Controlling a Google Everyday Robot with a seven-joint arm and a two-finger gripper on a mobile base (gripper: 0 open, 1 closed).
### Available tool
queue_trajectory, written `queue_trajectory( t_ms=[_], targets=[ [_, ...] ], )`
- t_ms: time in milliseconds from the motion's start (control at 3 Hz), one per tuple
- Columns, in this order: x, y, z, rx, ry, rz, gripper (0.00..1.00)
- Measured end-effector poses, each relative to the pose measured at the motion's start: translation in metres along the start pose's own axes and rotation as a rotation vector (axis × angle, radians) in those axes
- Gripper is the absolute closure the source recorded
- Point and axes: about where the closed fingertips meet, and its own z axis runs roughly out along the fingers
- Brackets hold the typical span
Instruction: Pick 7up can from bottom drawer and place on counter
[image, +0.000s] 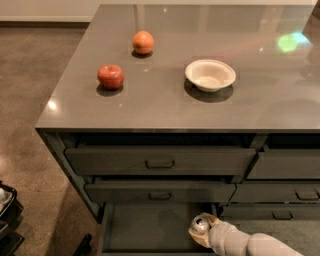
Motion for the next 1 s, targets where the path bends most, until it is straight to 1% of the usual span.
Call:
queue_trajectory(
  t_ms=[333, 667, 1000],
  targets=[
    [-0.008, 0.001, -0.013, 0.013, -0.001, -0.021, 1.00],
    [-0.025, 0.009, -0.025, -0.015, -0.023, -0.059, 1.00],
    [-0.081, 0.027, -0.083, -0.012, -0.062, -0.189, 1.00]
  ],
)
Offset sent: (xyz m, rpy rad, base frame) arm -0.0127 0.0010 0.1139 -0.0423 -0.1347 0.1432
